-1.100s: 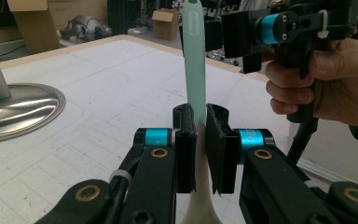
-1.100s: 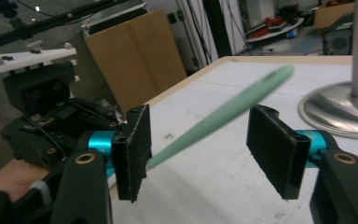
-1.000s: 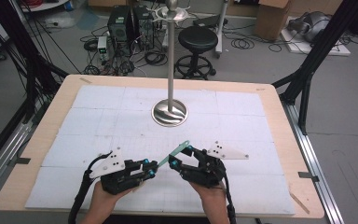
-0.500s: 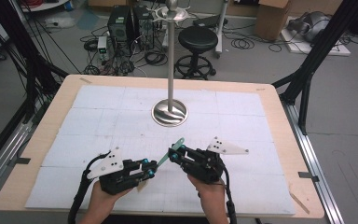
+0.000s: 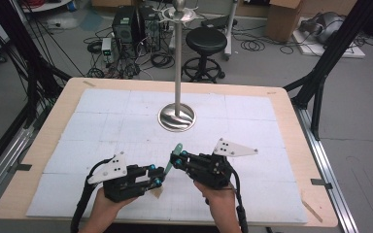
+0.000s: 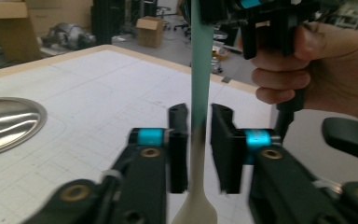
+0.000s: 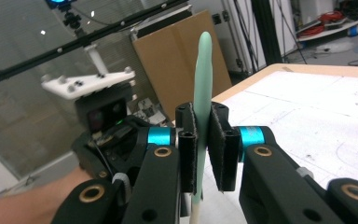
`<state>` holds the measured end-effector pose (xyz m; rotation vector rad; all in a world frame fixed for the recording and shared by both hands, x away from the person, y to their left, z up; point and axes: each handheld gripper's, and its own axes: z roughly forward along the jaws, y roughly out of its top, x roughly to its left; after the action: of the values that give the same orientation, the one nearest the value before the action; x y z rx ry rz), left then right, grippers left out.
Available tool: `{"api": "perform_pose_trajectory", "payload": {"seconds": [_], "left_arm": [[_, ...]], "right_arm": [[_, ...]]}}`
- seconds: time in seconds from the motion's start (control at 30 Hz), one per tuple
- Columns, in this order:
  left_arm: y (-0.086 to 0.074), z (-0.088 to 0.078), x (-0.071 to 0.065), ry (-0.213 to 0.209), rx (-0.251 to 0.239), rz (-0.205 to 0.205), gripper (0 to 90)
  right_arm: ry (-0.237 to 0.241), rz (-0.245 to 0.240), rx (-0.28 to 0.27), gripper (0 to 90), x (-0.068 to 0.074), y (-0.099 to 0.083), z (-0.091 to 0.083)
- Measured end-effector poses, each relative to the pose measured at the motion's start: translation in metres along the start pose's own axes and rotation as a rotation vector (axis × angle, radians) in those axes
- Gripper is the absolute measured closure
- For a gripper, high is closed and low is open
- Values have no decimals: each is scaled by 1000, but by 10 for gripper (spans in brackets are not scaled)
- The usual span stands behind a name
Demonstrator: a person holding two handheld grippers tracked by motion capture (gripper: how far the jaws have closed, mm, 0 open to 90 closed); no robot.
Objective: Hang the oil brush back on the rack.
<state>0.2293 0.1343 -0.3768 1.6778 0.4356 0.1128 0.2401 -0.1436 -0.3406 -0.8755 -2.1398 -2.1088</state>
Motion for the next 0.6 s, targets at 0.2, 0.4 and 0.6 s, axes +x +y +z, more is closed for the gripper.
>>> {"api": "perform_pose_trajectory", "payload": {"seconds": [0.2,0.4,0.6], "left_arm": [[7,-8,15,-115,-28,-49,523],[10,-4,17,-193,7,-29,521],[12,6,12,-264,61,-3,544]], "right_arm": [[58,-60,35,825,-2,7,-5],[154,-98,45,824,-6,12,-7],[244,-114,60,823,-7,13,-2]]}}
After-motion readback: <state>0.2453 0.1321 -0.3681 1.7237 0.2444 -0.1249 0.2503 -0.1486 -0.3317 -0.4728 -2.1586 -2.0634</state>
